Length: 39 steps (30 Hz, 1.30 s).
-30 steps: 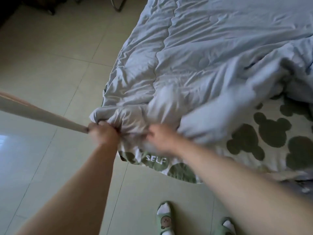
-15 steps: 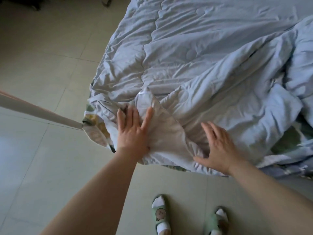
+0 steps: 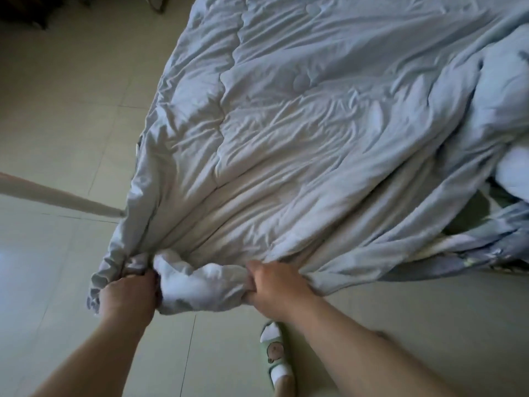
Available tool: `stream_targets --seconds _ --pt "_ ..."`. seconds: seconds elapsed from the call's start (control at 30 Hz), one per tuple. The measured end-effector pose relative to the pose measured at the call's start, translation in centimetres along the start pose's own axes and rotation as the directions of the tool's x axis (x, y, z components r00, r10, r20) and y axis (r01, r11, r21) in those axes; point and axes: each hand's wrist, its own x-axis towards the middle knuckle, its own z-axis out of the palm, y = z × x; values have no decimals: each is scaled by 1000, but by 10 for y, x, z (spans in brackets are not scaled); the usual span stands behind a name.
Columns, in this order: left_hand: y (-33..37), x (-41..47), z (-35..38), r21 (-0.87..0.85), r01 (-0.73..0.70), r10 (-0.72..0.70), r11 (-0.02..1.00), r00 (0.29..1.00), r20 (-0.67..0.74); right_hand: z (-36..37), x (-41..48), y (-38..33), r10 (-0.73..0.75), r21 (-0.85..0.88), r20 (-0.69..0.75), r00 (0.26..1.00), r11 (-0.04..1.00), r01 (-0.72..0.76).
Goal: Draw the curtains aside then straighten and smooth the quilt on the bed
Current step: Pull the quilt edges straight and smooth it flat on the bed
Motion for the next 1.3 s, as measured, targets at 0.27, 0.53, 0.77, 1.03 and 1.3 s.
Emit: stream_targets --seconds 0.27,0.53,0.77,1.03,1.3 --pt "88 -18 -28 48 -100 72 994 912 405 5 -30 72 -103 -21 -141 985 995 101" --pt "276 -67 -128 -486 -384 448 785 894 18 -42 -106 247 365 244 -794 487 924 -296" --pt "452 -119 -210 -625 -590 505 510 794 -337 -99 -172 379 781 729 -618 89 612 -307" --pt "587 -111 -249 -493 -507 470 707 858 -208 -124 -186 457 881 909 -407 242 417 9" --pt "597 -131 -237 -264 -529 504 807 849 -160 -233 -253 526 733 723 -676 84 680 -122"
